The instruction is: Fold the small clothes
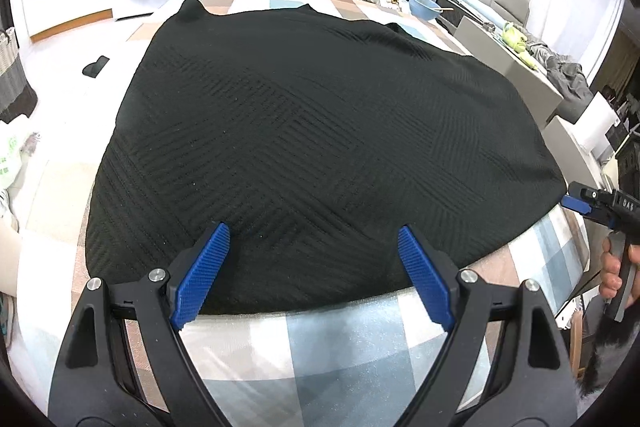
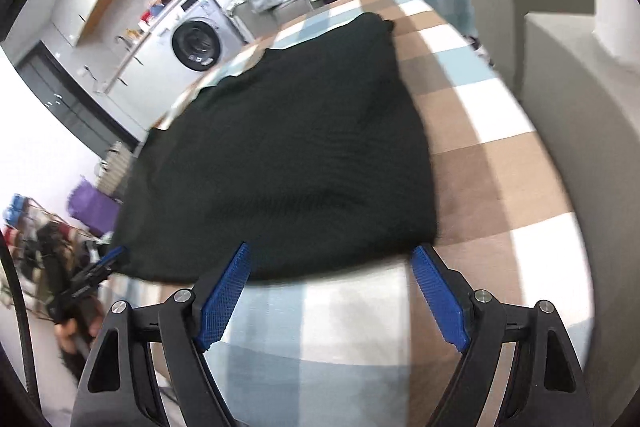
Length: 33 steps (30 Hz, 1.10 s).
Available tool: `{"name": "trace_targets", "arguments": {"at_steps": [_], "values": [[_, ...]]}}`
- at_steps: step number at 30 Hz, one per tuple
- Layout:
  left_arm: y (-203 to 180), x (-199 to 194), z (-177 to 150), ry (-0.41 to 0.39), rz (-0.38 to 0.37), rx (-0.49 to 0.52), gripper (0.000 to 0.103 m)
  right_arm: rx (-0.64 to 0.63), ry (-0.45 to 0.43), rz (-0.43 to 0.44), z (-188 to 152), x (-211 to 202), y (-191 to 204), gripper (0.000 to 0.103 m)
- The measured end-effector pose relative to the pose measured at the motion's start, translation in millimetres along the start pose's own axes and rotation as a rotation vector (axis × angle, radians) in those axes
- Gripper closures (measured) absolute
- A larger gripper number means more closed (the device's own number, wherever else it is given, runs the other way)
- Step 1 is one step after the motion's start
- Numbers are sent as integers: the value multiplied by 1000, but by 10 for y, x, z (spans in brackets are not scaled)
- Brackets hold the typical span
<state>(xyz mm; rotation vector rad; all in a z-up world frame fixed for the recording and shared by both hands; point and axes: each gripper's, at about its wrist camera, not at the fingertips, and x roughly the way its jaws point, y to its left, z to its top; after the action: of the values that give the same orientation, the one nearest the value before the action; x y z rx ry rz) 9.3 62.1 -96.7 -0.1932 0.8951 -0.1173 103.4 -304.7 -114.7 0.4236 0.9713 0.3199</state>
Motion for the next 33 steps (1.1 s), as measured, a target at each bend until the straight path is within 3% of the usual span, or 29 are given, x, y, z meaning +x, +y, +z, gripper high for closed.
{"name": "trace_targets", "arguments": {"at_steps": [7,14,19,23,26,29,31,32,33], "values": [[-39,24,-3,0,13,15,18,105,-30,76,44,24,-71,22],[-53,13,3,2,18,15,18,199,-100,110,110,-16,-137,30],[-51,-8,2,-4,32,21,18,149,-88,36,138,-98,-98,30],[-57,20,-13,0,35,21,18,99,-152,-135,146,-221,-185,30],[-73,29,-19,-1,43,29,18,48,-149,-147,173,-108,-202,30],[-81,42,-8,-2,44,28,18,-45,-149,-186,230,47,-107,44],[-86,39,-10,-1,44,28,18,-82,-126,-178,278,159,-52,67],[-87,38,-9,-2,43,29,18,-111,-137,-184,297,179,-7,70],[-87,38,-8,-3,43,28,18,-142,-142,-193,306,189,30,80]]}}
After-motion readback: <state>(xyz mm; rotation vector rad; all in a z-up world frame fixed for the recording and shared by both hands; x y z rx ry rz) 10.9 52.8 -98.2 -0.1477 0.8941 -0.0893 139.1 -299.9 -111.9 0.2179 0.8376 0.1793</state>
